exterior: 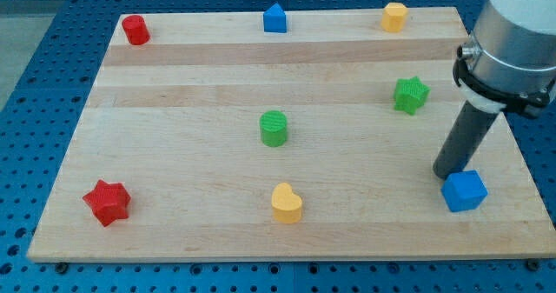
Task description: Place your arm to the right of the green circle
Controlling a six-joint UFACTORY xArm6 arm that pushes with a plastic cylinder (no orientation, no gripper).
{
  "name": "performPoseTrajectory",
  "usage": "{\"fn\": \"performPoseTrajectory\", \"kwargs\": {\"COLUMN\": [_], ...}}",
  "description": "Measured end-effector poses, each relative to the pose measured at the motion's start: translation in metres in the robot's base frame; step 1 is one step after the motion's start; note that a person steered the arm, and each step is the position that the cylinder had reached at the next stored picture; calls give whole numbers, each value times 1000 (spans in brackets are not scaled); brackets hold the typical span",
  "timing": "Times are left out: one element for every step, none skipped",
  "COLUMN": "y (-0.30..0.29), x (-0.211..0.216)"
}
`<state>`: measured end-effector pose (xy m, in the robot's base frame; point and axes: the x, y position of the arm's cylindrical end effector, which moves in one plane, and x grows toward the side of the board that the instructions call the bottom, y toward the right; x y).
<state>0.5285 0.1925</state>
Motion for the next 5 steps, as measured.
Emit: {"fn": "performPoseTrajectory", "kwargs": {"y": [2, 2, 2, -36, -88], "x": [10, 12, 12, 1, -23]}}
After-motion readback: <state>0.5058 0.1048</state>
